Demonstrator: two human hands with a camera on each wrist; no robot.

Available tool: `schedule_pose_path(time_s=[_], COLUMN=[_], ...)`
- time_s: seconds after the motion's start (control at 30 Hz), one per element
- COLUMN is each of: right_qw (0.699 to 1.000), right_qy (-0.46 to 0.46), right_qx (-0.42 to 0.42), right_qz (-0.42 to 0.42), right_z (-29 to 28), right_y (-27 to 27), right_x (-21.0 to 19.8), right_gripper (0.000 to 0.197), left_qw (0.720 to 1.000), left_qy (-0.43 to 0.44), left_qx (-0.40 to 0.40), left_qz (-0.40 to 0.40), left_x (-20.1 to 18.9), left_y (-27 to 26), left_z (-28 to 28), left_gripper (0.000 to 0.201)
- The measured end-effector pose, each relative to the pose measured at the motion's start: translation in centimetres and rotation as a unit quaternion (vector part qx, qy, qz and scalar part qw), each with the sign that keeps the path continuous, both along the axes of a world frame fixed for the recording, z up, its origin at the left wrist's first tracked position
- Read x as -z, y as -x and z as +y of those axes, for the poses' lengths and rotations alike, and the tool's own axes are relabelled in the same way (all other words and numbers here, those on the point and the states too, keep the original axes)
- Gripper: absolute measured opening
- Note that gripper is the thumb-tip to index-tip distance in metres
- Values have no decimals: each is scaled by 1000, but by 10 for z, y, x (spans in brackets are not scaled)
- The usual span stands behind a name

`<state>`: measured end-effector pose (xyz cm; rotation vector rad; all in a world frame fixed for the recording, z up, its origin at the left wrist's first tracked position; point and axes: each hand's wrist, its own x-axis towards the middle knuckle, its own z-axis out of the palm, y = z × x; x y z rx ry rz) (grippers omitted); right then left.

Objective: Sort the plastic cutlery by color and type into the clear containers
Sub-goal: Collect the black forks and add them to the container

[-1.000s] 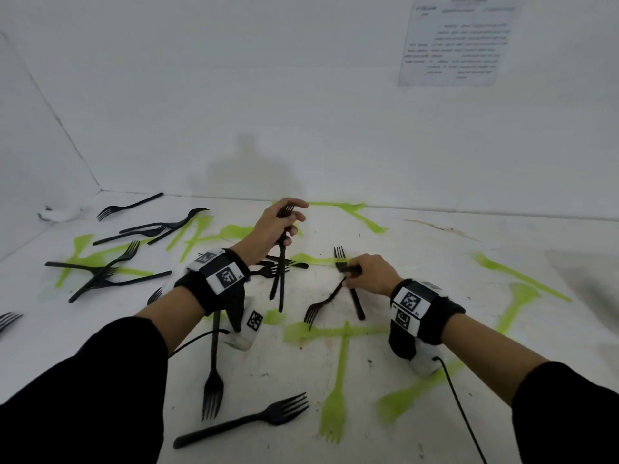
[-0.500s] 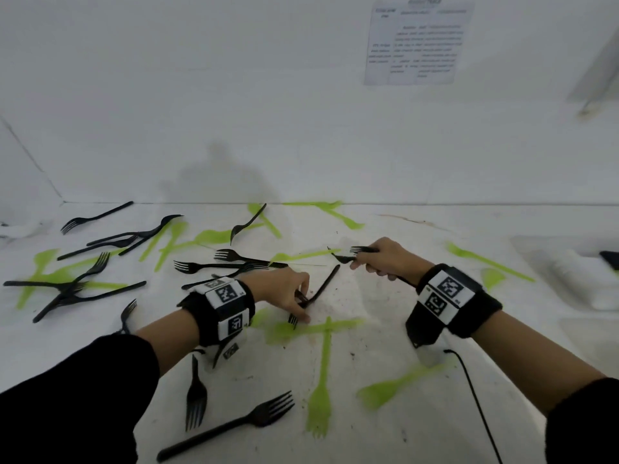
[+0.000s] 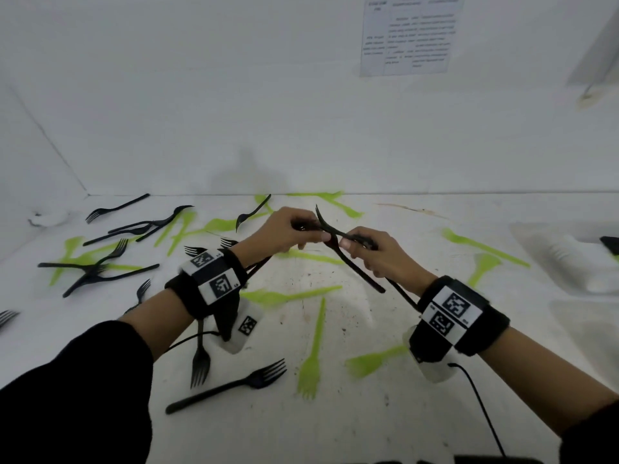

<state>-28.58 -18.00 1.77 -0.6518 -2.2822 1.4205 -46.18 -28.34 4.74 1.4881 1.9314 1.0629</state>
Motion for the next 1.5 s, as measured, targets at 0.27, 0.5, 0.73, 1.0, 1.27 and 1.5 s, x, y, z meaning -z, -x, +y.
schedule_pose_path(time_s=[0.27, 0.5, 0.73, 1.0, 1.27, 1.5], right_qw=[995, 992, 991, 989, 990, 995], right_qy=[90, 112, 94, 94, 91, 61], right_qx=[36, 40, 0, -33, -71, -53], right_qz=[33, 47, 94, 111, 84, 62], right_z=[-24, -34, -53, -63, -69, -78], right_y=[-4, -2, -3, -30, -79, -125], right_x=[4, 7, 3, -8, -2, 10], right_gripper=[17, 13, 16, 7, 12, 10], left_qw=[969, 985, 969, 911, 939, 991], left_qy=[-70, -12, 206, 321, 264, 13], left_qx=[-97, -50, 91, 52, -29, -134], left_qz=[-215, -166, 105, 252, 217, 21], left_x=[-8, -11, 14, 59, 61, 19], left_y=[-9, -12, -29, -50, -71, -150], left_z=[-18, -51, -83, -113, -116, -81], left_gripper=[15, 15, 20, 32, 25, 22])
